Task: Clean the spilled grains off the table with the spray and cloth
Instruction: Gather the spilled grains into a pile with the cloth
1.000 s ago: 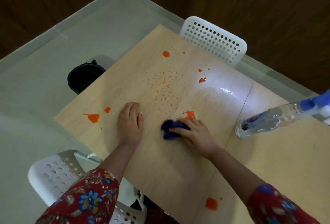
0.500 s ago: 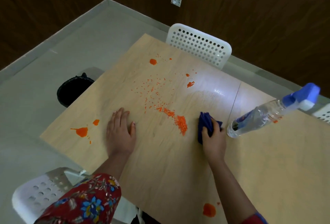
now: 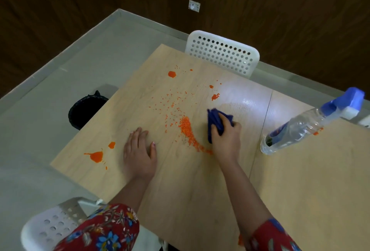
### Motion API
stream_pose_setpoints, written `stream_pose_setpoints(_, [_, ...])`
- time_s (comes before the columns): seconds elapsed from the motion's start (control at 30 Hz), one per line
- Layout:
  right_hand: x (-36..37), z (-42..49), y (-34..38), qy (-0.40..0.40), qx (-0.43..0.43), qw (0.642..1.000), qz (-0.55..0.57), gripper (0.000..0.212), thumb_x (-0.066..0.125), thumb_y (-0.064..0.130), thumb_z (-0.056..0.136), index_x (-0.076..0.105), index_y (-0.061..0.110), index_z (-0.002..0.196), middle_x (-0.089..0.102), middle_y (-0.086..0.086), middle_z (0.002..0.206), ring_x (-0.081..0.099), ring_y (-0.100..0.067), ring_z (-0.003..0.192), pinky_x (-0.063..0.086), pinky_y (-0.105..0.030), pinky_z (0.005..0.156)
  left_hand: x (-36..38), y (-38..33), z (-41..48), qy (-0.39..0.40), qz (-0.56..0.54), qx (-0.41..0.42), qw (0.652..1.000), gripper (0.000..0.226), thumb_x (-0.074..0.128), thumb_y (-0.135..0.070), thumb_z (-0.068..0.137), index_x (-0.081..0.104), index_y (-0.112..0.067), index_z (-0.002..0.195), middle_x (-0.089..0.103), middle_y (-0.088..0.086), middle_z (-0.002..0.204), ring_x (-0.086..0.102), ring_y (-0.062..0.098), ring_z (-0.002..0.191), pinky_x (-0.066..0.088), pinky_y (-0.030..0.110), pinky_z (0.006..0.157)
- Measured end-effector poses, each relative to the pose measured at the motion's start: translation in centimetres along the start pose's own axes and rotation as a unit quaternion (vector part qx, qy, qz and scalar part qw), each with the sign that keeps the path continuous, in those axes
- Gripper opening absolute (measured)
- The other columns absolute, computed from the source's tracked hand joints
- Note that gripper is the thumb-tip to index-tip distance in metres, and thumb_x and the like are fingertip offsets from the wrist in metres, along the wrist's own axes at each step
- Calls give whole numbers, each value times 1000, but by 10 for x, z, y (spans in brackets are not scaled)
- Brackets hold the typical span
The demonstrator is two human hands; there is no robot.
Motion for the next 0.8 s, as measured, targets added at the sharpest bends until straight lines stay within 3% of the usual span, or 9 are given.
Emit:
stream_pose_setpoints(0.17, [-21, -75, -60, 16, 88, 996, -21, 58, 62, 27, 91, 38, 24, 144, 39, -8, 127, 55, -26, 99, 40, -27, 80, 1, 0, 1, -10, -8, 12, 1000, 52, 35, -42, 91, 53, -12, 130, 46, 7, 145, 37, 27, 137, 30, 44, 113])
stream_pose_setpoints(0.3, [16, -78, -29, 18, 90, 995, -40, 56, 60, 30, 92, 40, 15, 142, 37, -8, 130, 59, -26, 90, 42, -28, 75, 0, -1, 1, -4, -13, 4, 1000, 54, 33, -41, 90, 54, -12, 130, 47, 6, 145, 38, 27, 137, 27, 42, 112])
stream_pose_setpoints(0.5, [71, -43, 39, 57, 65, 996, 19, 55, 59, 32, 94, 40, 18, 143, 34, -4, 132, 60, -24, 100, 49, -33, 92, 0, 1, 2, 19, -13, 7, 1000, 52, 31, -38, 92, 51, -13, 133, 44, 6, 147, 34, 26, 139, 23, 40, 114])
stream_pose_setpoints(0.63, [38, -56, 20, -9, 82, 997, 5, 54, 57, 34, 95, 40, 19, 144, 37, -6, 131, 60, -28, 97, 50, -37, 91, 1, 0, 3, 40, -15, 10, 999, 51, 32, -37, 93, 51, -11, 133, 45, 7, 146, 36, 28, 137, 28, 42, 112])
stream_pose_setpoints(0.8, [41, -109, 10, -7, 146, 987, -62, 52, 59, 33, 94, 41, 13, 138, 38, -10, 132, 62, -33, 95, 48, -36, 83, 1, -7, 1, 99, -31, 7, 995, 50, 37, -32, 91, 53, -10, 133, 43, 11, 147, 36, 31, 138, 29, 43, 110])
Point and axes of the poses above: each hand's wrist, its own z-axis towards the middle knuckle, its own x-axis out of the palm, y = z × x, the point moved 5 cm from there along z, towards the middle knuckle
